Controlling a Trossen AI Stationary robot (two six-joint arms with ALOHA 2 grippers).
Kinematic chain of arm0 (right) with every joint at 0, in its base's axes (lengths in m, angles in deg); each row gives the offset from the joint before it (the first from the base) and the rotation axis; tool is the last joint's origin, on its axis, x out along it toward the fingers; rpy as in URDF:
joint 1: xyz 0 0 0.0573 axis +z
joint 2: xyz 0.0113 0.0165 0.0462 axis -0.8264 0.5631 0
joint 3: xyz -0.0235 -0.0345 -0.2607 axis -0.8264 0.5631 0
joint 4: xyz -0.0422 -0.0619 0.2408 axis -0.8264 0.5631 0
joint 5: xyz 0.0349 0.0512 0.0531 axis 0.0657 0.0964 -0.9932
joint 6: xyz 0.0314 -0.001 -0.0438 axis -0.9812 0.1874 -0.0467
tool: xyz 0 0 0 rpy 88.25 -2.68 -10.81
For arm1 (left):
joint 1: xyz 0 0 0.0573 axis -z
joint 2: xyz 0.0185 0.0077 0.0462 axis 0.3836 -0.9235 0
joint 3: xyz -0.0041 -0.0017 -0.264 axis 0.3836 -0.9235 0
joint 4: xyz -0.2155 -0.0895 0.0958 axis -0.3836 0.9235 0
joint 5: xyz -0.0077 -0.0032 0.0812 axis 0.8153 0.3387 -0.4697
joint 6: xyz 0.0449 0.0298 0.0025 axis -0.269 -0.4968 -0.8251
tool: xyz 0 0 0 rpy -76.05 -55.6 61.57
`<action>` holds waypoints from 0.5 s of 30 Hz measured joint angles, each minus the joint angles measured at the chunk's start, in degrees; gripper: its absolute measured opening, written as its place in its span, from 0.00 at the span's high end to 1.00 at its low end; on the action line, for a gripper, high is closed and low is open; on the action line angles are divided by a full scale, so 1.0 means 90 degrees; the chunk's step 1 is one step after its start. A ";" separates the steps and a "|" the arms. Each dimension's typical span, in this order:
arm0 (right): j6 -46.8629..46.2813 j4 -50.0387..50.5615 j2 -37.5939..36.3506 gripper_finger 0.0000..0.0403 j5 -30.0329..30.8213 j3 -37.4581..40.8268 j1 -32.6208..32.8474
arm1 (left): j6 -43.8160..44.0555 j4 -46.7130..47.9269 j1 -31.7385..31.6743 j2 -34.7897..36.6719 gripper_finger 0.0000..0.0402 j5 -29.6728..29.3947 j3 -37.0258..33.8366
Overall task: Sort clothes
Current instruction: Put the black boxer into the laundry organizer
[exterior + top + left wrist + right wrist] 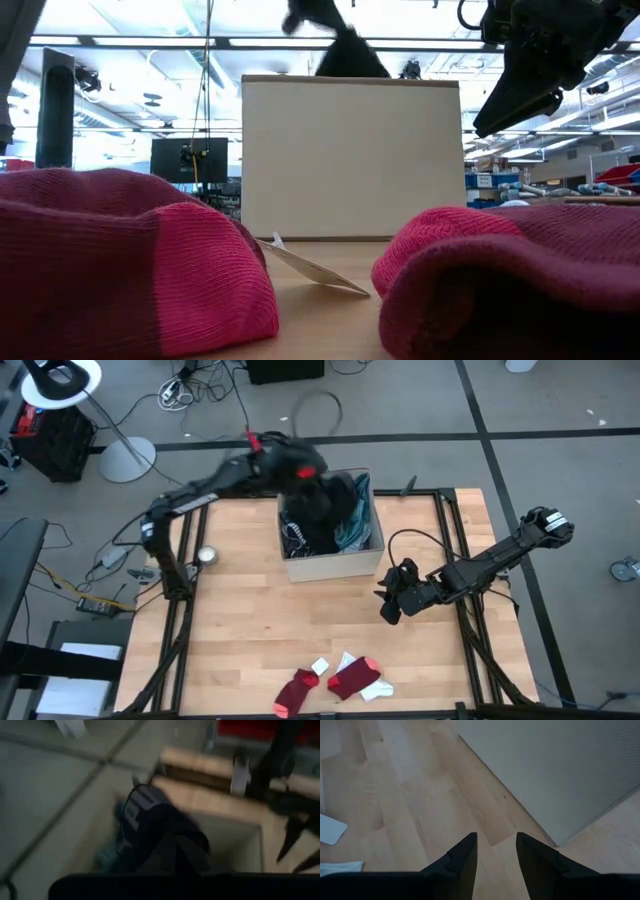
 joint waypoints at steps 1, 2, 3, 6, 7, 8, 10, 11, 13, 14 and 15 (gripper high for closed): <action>-0.0015 -0.0003 0.0000 0.66 0.0000 0.0000 0.0000 | 0.0106 0.0031 0.0001 -0.0107 0.99 0.0038 -0.0150; -0.0015 -0.0001 0.0000 0.66 0.0000 0.0000 0.0000 | 0.0151 0.0036 0.0001 -0.0218 0.99 0.0060 -0.0295; -0.0015 -0.0006 0.0000 0.66 0.0000 0.0000 0.0000 | 0.0181 0.0018 0.0000 -0.0335 0.99 0.0071 -0.0441; -0.0018 -0.0006 0.0000 0.65 -0.0001 0.0000 0.0000 | 0.0328 0.0012 -0.0029 -0.0674 0.99 0.0062 -0.0862; -0.0018 -0.0006 0.0000 0.66 -0.0002 0.0000 0.0000 | 0.0338 0.0008 -0.0039 -0.0815 0.99 0.0059 -0.0974; -0.0018 -0.0004 0.0000 0.66 -0.0002 0.0000 0.0000 | 0.0335 0.0003 -0.0051 -0.0936 0.99 0.0059 -0.1074; -0.0015 -0.0004 0.0000 0.65 -0.0002 0.0000 0.0000 | 0.0305 0.0004 -0.0076 -0.1198 0.99 0.0058 -0.1261; -0.0015 -0.0004 0.0000 0.65 -0.0002 0.0000 0.0000 | 0.0314 -0.0011 -0.0079 -0.1333 0.99 0.0058 -0.1319; -0.0013 -0.0001 0.0000 0.65 -0.0002 0.0000 0.0000 | 0.0325 -0.0043 -0.0089 -0.1590 0.99 0.0064 -0.1415; -0.0013 -0.0001 0.0000 0.66 -0.0002 0.0000 0.0000 | 0.0326 -0.0057 -0.0090 -0.1710 0.98 0.0101 -0.1440; -0.0013 -0.0001 0.0000 0.66 -0.0002 0.0000 0.0000 | 0.0328 -0.0066 -0.0091 -0.1819 0.97 0.0177 -0.1447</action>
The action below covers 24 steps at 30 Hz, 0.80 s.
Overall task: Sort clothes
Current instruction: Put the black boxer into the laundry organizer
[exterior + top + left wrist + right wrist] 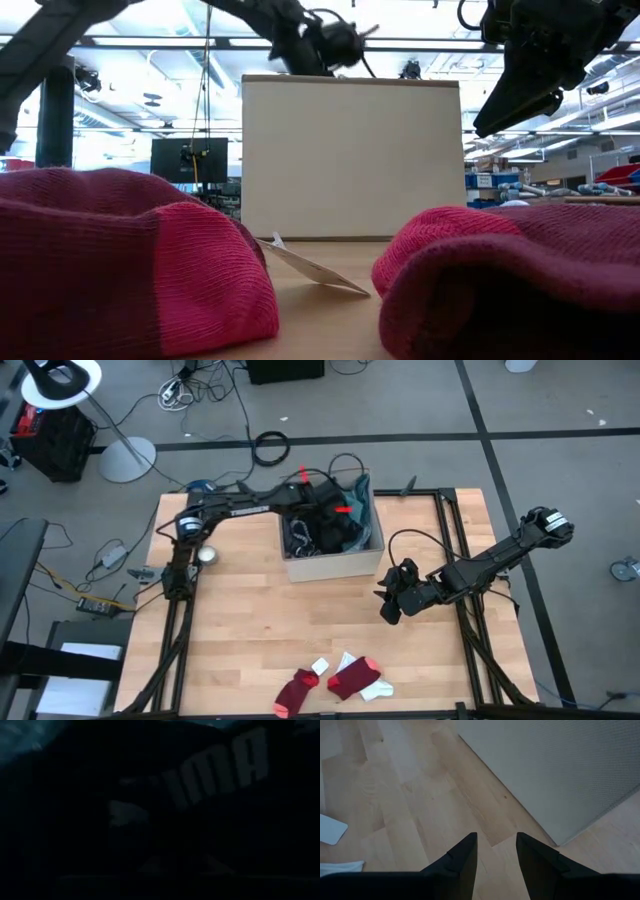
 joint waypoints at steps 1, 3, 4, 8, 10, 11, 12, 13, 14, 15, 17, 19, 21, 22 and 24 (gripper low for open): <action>0.0000 -0.0001 0.0000 0.66 0.0000 0.0000 0.0000 | 0.0011 -0.0018 -0.0006 -0.0098 0.96 0.0089 0.0001; 0.0000 0.0002 0.0000 0.66 0.0000 0.0000 0.0000 | 0.0143 -0.0053 -0.0009 -0.0248 0.93 0.0280 0.0012; 0.0000 0.0000 0.0000 0.66 0.0000 0.0000 0.0000 | 0.0163 -0.0060 -0.0011 -0.0318 0.91 0.0374 0.0012; 0.0001 0.0002 0.0000 0.66 0.0000 0.0000 0.0000 | 0.0256 -0.0091 -0.0016 -0.0364 0.86 0.0547 0.0012; 0.0002 0.0002 0.0000 0.66 0.0000 0.0000 0.0000 | 0.0278 -0.0027 -0.0032 -0.0326 0.85 0.0599 0.0085; 0.0002 0.0005 0.0000 0.66 0.0000 0.0000 0.0000 | 0.0283 0.0058 -0.0039 -0.0321 0.85 0.0636 0.0154; 0.0002 0.0002 0.0000 0.66 0.0000 0.0000 0.0000 | 0.0286 0.0129 -0.0043 -0.0323 0.85 0.0675 0.0238; 0.0002 0.0002 0.0000 0.66 0.0000 0.0000 0.0000 | 0.0284 0.0238 -0.0049 -0.0312 0.84 0.0712 0.0362; 0.0002 0.0002 0.0000 0.66 0.0000 0.0000 0.0000 | 0.0264 0.0376 -0.0055 -0.0311 0.84 0.0737 0.0507; 0.0002 0.0002 0.0002 0.66 0.0000 0.0000 0.0000 | 0.0224 0.0532 -0.0061 -0.0311 0.84 0.0757 0.0695; 0.0002 0.0005 0.0002 0.66 0.0000 0.0000 0.0000 | 0.0140 0.0960 -0.0062 -0.0312 0.84 0.0774 0.1165; 0.0002 0.0005 0.0002 0.65 0.0000 0.0000 0.0000 | 0.0136 0.1383 -0.0062 -0.0306 0.84 0.0787 0.1668; 0.0002 0.0010 0.0002 0.66 0.0000 0.0000 0.0000 | 0.0131 0.1945 -0.0056 -0.0306 0.84 0.0785 0.2208; 0.0002 0.0007 0.0002 0.66 0.0000 0.0000 0.0000 | 0.0129 0.2241 -0.0037 -0.0306 0.84 0.0782 0.2517; 0.0002 0.0017 0.0002 0.66 0.0000 0.0000 0.0000 | 0.0088 0.2735 0.0021 -0.0304 0.84 0.0727 0.3090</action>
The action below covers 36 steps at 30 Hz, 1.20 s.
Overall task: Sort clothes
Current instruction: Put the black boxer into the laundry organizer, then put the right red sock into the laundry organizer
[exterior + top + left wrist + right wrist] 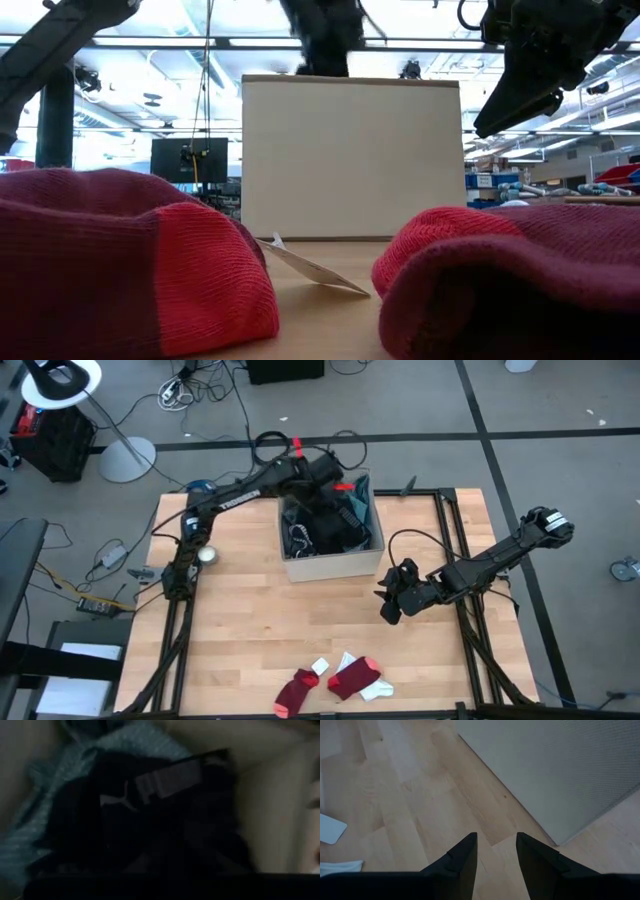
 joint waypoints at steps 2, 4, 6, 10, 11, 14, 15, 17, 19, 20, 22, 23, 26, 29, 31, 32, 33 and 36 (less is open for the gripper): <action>0.0002 0.0003 0.0000 0.65 0.0000 0.0000 0.0000 | -0.0159 0.0296 0.0097 0.0028 0.84 -0.0024 0.0463; 0.0000 0.0013 0.0000 0.66 -0.0004 0.0000 0.0000 | -0.0304 0.0002 0.0223 0.0458 0.84 -0.0025 0.0145; -0.0002 0.0017 0.0002 0.66 -0.0014 0.0000 0.0000 | -0.0378 -0.0225 0.0374 0.0862 0.84 -0.0044 -0.0128; -0.0005 0.0026 0.0005 0.65 -0.0061 0.0002 0.0010 | -0.0474 -0.0412 0.0799 0.1660 0.84 -0.0476 -0.0625; -0.0005 0.0005 0.0005 0.66 -0.0061 0.0002 0.0010 | -0.0479 -0.0534 0.0920 0.1875 0.84 -0.0569 -0.0759; -0.0091 -0.0013 0.0005 0.66 -0.0119 0.0002 0.0017 | -0.0476 -0.0967 0.1328 0.2522 0.84 -0.0696 -0.1265; -0.0160 -0.0003 0.0007 0.66 -0.0167 0.0002 0.0017 | -0.0480 -0.1097 0.1467 0.2742 0.84 -0.0702 -0.1471; -0.0257 -0.0018 0.0007 0.66 -0.0217 0.0002 0.0018 | -0.0491 -0.1383 0.1772 0.3204 0.84 -0.0736 -0.1956; -0.0282 -0.0026 0.0007 0.66 -0.0223 0.0002 0.0042 | -0.0491 -0.1710 0.2079 0.3630 0.84 -0.0900 -0.2528; -0.0284 -0.0049 0.0007 0.66 -0.0229 0.0002 0.0049 | -0.0480 -0.1864 0.2228 0.3875 0.84 -0.0982 -0.2876; -0.0292 -0.0109 0.0027 0.66 -0.0272 0.0002 0.0093 | -0.0344 -0.2165 0.2484 0.4298 0.84 -0.1111 -0.3539; -0.0286 -0.0182 0.0040 0.66 -0.0390 0.0002 0.0118 | -0.0259 -0.2341 0.2603 0.4546 0.84 -0.1144 -0.3907; -0.0136 -0.0272 0.0044 0.66 -0.0777 0.0002 0.0193 | 0.0055 -0.2991 0.2875 0.5294 0.84 -0.1188 -0.5029; -0.0119 -0.0468 0.0044 0.66 -0.0823 0.0002 0.0245 | 0.0286 -0.3600 0.3107 0.6092 0.84 -0.1391 -0.6225; -0.0103 -0.0713 0.0072 0.66 -0.0857 0.0002 0.0253 | 0.0378 -0.3954 0.3216 0.6603 0.84 -0.1603 -0.6941; 0.0006 -0.0879 0.0141 0.66 -0.0936 0.0002 0.0255 | 0.0419 -0.4052 0.3259 0.6861 0.84 -0.1717 -0.7284; 0.0211 -0.1031 0.0222 0.66 -0.1146 0.0002 0.0262 | 0.0475 -0.4184 0.3299 0.7111 0.84 -0.1797 -0.7644; 0.0741 -0.1613 0.0625 0.66 -0.1760 0.0002 0.0270 | 0.0620 -0.4730 0.3381 0.7757 0.84 -0.1883 -0.8621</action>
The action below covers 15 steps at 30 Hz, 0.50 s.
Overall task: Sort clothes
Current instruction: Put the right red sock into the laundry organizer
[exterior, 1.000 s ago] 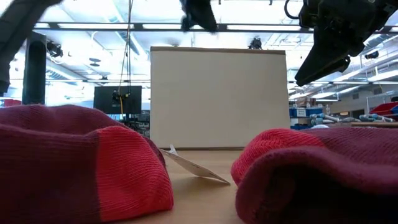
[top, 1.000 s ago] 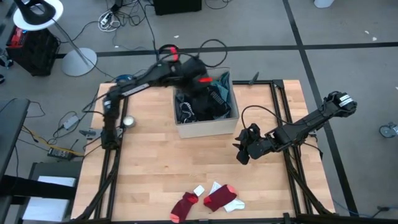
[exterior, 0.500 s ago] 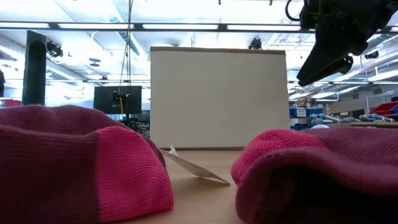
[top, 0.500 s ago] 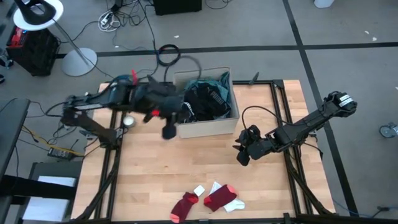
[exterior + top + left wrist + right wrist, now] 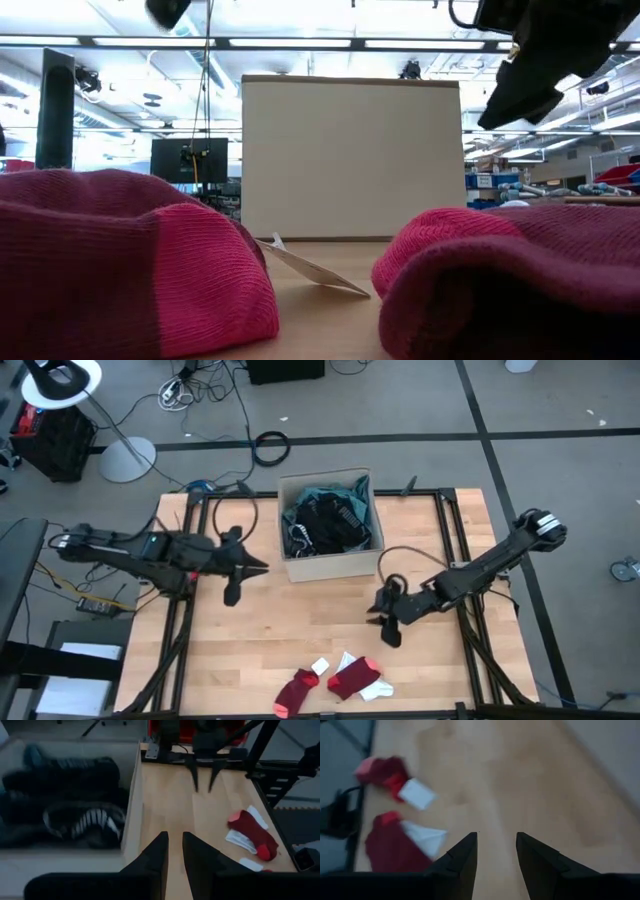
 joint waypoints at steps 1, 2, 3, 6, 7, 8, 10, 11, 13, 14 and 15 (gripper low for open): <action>0.0115 -0.0209 0.0186 0.66 -0.0162 -0.0005 0.0005 | 0.0094 -0.0172 0.0017 0.0181 0.84 0.0002 -0.0306; 0.0211 -0.0343 0.0374 0.66 -0.0291 -0.0005 0.0005 | 0.0179 -0.0333 0.0041 0.0353 0.84 0.0001 -0.0584; 0.0290 -0.0499 0.0570 0.66 -0.0392 -0.0003 0.0002 | 0.0244 -0.0513 0.0053 0.0498 0.84 0.0001 -0.0859; 0.0355 -0.0818 0.1097 0.67 -0.0633 -0.0002 -0.0007 | 0.0433 -0.0887 0.0124 0.0856 0.84 -0.0071 -0.1590; 0.0354 -0.0866 0.1241 0.67 -0.0656 -0.0004 -0.0014 | 0.0481 -0.1025 0.0143 0.0939 0.84 -0.0127 -0.1805; 0.0354 -0.0865 0.1394 0.67 -0.0682 -0.0052 -0.0033 | 0.0553 -0.1192 0.0167 0.1025 0.84 -0.0157 -0.2011; 0.0395 -0.0863 0.1639 0.68 -0.0700 -0.0238 -0.0068 | 0.0668 -0.1457 0.0221 0.1149 0.84 -0.0183 -0.2382; 0.0492 -0.0866 0.1746 0.68 -0.0699 -0.0365 -0.0095 | 0.0721 -0.1666 0.0242 0.1176 0.84 -0.0190 -0.2554; 0.0774 -0.0888 0.1989 0.68 -0.0704 -0.0655 -0.0156 | 0.0772 -0.2039 0.0294 0.1216 0.84 -0.0205 -0.2887; 0.0937 -0.0862 0.2110 0.68 -0.0751 -0.0803 -0.0188 | 0.0790 -0.2214 0.0321 0.1221 0.84 -0.0213 -0.3055; 0.1072 -0.0800 0.2216 0.68 -0.0812 -0.0953 -0.0214 | 0.0838 -0.2442 0.0344 0.1220 0.84 -0.0216 -0.3206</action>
